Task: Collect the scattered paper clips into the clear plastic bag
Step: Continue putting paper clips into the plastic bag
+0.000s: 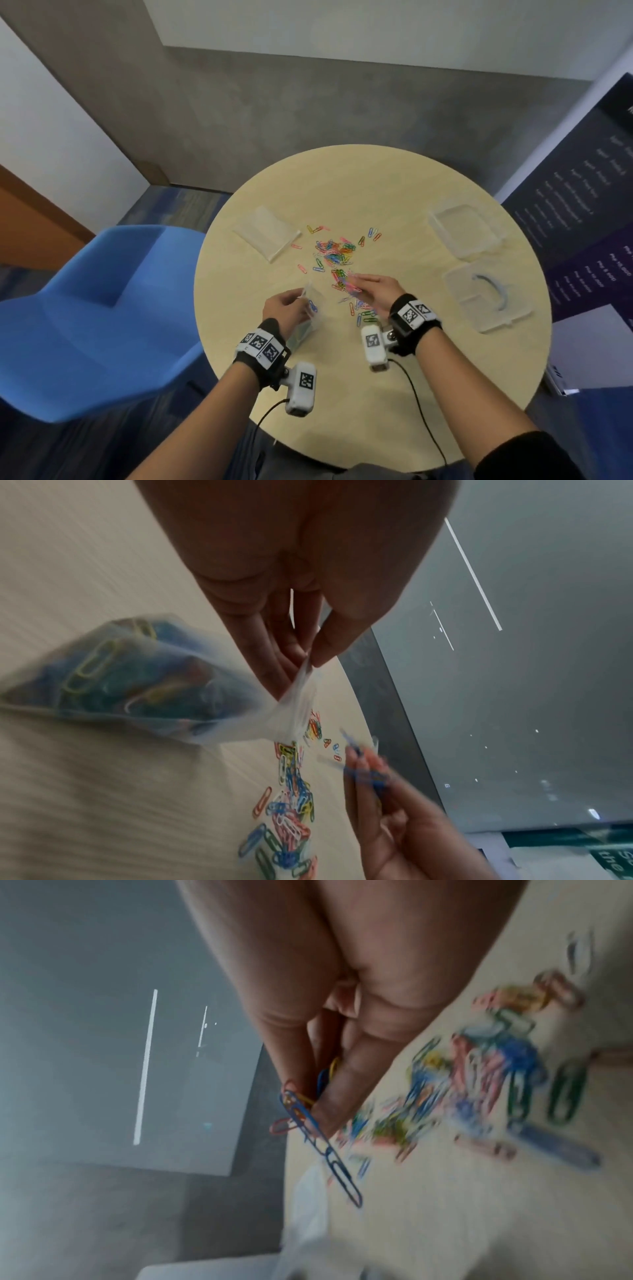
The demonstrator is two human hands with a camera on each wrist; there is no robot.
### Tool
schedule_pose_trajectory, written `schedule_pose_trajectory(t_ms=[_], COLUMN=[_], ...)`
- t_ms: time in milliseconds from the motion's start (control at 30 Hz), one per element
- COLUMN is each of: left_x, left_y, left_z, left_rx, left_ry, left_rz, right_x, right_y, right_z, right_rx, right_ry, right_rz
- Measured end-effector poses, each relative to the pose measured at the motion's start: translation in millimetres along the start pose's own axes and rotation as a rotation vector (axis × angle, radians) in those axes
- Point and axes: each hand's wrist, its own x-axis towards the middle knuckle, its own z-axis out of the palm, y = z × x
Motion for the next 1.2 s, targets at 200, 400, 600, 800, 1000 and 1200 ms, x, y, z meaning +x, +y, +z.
schedule_pose_trajectory(t_ms=[200,400,600,800,1000,1200], left_x=[-7,-4,1,9,12,12], left_y=[3,6,9,10,5,6], left_z=[14,9,1,-16,-24,-29], left_rx=[0.029,0.091,0.056,0.004,-0.029,-0.04], left_ry=[-0.056,-0.078,-0.059,-0.049,-0.03,-0.013], left_rz=[0.044,0.054,0.037,0.021,0.007,0.002], right_x=[-13,-15,-24,-17,-13,24], right_y=[24,27,14,12,58,42], right_z=[50,69,72,-26,-49,-17], right_rx=[-0.366,-1.182,-1.088,-1.322,-1.395,-1.364], right_ry=[-0.06,-0.027,-0.006,0.387,0.451,0.386], right_rz=[-0.117,-0.231,-0.407,-0.002,0.196,-0.039])
